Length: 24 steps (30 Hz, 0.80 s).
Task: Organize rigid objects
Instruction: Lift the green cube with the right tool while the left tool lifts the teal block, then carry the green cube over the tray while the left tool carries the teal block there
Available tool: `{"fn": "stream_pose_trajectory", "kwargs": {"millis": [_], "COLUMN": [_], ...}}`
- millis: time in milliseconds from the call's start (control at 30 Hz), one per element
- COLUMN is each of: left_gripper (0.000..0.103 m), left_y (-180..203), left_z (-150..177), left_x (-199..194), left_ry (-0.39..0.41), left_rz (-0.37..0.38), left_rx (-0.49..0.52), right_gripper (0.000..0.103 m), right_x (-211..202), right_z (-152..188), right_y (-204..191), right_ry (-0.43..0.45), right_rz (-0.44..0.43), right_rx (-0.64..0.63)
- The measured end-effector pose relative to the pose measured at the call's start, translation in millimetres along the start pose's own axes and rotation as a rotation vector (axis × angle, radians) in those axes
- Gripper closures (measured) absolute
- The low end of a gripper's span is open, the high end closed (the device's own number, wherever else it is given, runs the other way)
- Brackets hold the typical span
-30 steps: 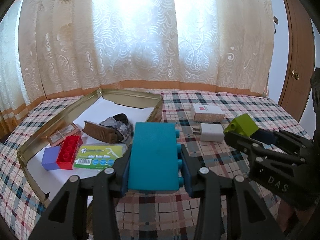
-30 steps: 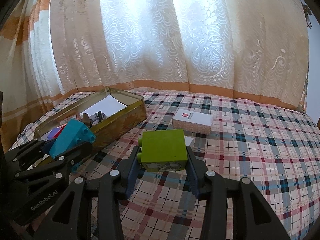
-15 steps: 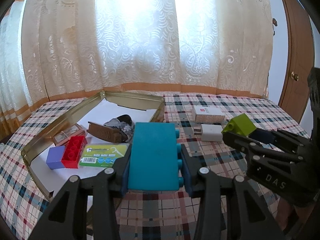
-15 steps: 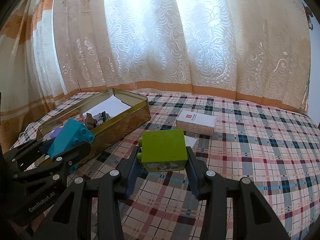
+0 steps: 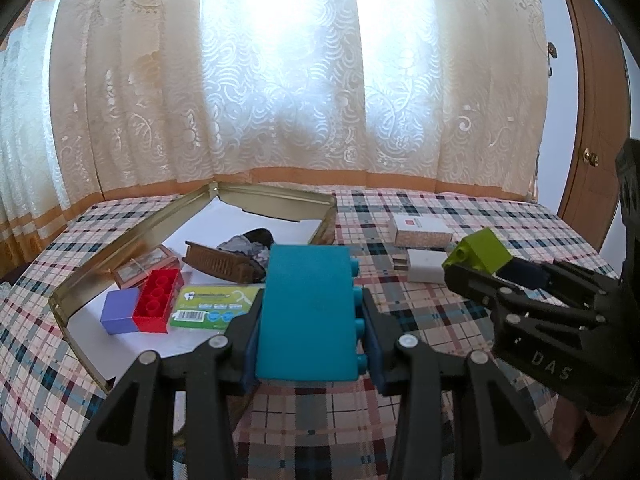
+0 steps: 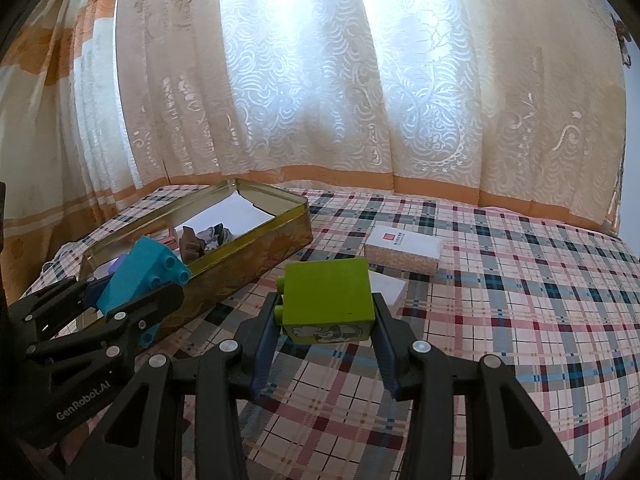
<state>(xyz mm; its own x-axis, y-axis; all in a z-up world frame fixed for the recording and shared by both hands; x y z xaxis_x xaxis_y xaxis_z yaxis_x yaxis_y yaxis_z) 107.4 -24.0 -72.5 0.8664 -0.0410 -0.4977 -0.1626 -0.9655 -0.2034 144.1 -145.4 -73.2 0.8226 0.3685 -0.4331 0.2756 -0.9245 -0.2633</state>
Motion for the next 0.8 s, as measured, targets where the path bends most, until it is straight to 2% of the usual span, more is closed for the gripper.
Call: {"fn": "stream_pose_trajectory", "kwargs": {"millis": [467,800], "left_gripper": [0.061,0.061], "left_y": [-11,-27], "left_z": [7,5], "left_x": [-11,-21], "left_ry": [0.018,0.032], "left_rz": [-0.026,-0.019], "left_rx": [-0.009,-0.037], "right_gripper": [0.057,0.057], "right_x": [0,1], "right_z": [6,-1], "right_y": [-14,-34], "right_ry": [-0.011,-0.02], "right_rz": [-0.02,-0.078], "right_rx": [-0.017,-0.021]}}
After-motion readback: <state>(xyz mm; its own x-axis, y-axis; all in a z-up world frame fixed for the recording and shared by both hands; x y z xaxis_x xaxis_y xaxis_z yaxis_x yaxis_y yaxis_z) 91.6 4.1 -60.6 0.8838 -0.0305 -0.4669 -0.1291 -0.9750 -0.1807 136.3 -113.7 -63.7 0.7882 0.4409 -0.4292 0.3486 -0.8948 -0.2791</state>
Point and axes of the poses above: each gripper's, at about its wrist camera, not at the fingertips, and x roughly the way its jaws point, y to its right, z to its underside, the point moved 4 cm from there along x, roughly the way its jaws point, and after that the axes turned 15 degrees about x, right-handed, at the moved point
